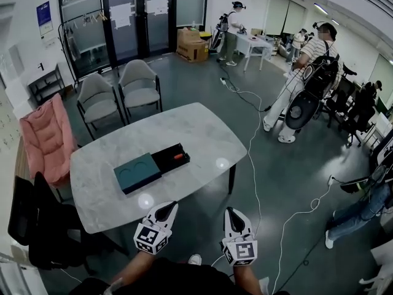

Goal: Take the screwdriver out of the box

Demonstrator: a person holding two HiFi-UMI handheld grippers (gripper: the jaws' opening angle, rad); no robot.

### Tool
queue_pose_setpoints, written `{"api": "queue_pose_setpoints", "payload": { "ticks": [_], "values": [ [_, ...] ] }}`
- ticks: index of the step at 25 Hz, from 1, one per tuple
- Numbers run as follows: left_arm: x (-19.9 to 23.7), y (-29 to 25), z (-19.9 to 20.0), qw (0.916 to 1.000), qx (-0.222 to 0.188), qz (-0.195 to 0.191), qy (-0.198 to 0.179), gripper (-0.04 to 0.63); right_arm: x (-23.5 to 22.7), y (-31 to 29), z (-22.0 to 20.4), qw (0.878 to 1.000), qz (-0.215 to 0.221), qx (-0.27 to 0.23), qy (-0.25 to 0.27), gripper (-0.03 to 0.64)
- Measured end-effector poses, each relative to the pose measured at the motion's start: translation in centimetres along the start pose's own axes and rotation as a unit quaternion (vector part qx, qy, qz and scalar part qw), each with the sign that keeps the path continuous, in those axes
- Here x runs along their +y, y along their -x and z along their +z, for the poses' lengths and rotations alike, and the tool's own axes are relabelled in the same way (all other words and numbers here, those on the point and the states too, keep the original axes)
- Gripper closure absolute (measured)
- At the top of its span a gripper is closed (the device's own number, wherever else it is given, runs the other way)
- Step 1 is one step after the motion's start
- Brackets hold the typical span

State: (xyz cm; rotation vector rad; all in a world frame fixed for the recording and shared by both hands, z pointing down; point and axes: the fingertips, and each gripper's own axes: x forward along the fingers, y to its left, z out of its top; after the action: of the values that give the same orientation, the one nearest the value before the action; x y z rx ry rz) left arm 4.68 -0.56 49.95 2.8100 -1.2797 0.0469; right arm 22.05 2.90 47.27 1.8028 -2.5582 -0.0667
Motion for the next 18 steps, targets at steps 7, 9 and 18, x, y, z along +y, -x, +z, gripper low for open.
{"api": "queue_pose_setpoints", "payload": {
  "ticks": [7, 9, 18],
  "values": [
    [0.1, -1.2, -0.1, 0.9999, 0.011, 0.012, -0.005, 0.589, -1.4, -1.5, -0.4, 1.0, 0.011, -0.005, -0.013, 0.594],
    [0.6, -1.4, -0.1, 0.9998, 0.011, 0.016, -0.005, 0.589, -1.4, -2.3, -0.6, 1.0, 0.017, -0.004, -0.013, 0.594],
    [4.4, -3.6, -1.2, 0.9993, 0.011, 0.036, 0.006, 0.589, -1.3, -7.1, -1.3, 0.999, 0.04, 0.005, -0.007, 0.594]
  ]
}}
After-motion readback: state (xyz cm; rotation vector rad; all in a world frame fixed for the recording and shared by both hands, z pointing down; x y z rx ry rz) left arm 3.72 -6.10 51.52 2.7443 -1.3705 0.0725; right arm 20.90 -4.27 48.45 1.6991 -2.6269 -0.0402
